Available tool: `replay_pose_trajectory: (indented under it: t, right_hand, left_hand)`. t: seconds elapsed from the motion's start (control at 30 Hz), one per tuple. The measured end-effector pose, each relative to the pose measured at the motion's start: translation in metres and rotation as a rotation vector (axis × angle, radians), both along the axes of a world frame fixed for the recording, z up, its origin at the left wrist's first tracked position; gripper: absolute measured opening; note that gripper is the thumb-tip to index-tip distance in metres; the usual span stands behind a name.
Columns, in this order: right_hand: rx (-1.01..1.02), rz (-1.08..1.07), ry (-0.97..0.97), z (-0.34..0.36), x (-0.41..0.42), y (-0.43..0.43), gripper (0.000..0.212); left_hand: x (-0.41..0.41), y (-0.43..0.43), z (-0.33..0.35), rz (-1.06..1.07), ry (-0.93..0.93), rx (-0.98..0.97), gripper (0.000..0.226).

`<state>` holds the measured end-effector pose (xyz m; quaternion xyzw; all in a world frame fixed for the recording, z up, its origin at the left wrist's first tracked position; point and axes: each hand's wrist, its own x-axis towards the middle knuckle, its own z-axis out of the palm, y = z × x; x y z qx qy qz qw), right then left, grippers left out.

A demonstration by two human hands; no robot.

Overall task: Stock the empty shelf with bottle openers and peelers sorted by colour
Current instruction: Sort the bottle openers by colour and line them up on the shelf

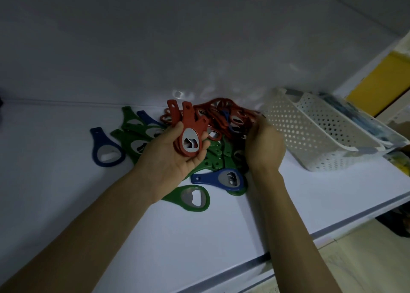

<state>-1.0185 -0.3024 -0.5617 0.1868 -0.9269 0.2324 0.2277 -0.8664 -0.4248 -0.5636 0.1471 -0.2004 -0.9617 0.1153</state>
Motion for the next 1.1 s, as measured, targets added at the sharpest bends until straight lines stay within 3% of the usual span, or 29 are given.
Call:
replay_pose_trajectory:
  t: [0.1, 0.17, 0.33, 0.43, 0.53, 0.6, 0.67, 0.73, 0.87, 0.9, 0.97, 1.1]
  right_hand:
    - [-0.28, 0.102, 0.119, 0.007, 0.017, -0.009, 0.039]
    - [-0.363, 0.251, 0.185, 0.011, 0.036, -0.019, 0.042]
    - [-0.16, 0.689, 0.412, 0.01, 0.075, -0.039, 0.033]
    - [-0.215, 0.92, 0.225, 0.006, 0.083, -0.044, 0.04]
    - [-0.462, 0.874, -0.014, 0.005, 0.075, -0.04, 0.037]
    - [-0.555, 0.808, -0.216, 0.007, 0.069, -0.037, 0.043]
    - [-0.534, 0.871, -0.462, 0.006, 0.065, -0.035, 0.055]
    - [-0.488, 0.941, -0.607, 0.005, 0.066, -0.036, 0.046]
    - [-0.484, 0.986, -0.614, 0.005, 0.071, -0.041, 0.05]
    - [-0.515, 0.982, -0.59, 0.007, 0.072, -0.043, 0.041]
    - [-0.615, 0.981, -0.595, 0.012, 0.075, -0.046, 0.024]
    - [-0.694, 0.993, -0.62, 0.019, 0.082, -0.045, 0.032]
  left_hand:
    - [0.0, 0.0, -0.002, -0.001, 0.023, -0.026, 0.039]
    - [0.0, 0.0, -0.003, 0.014, 0.018, -0.079, 0.035]
    - [0.005, 0.001, 0.001, 0.011, 0.126, -0.107, 0.037]
    - [0.007, -0.001, 0.002, 0.066, 0.108, -0.174, 0.036]
    - [0.006, -0.003, 0.004, 0.177, 0.057, -0.321, 0.028]
    - [0.004, -0.001, 0.003, 0.279, -0.045, -0.67, 0.024]
    - [0.003, 0.003, -0.002, 0.398, -0.116, -1.035, 0.02]
    - [0.0, 0.008, -0.009, 0.42, -0.154, -1.279, 0.01]
    - [-0.014, 0.011, -0.021, 0.448, -0.289, -1.462, 0.006]
    - [-0.014, 0.01, -0.021, 0.505, -0.327, -1.57, 0.004]
    - [-0.007, 0.008, -0.022, 0.614, -0.324, -1.75, 0.017]
    - [-0.001, 0.008, -0.02, 0.661, -0.327, -1.82, 0.035]
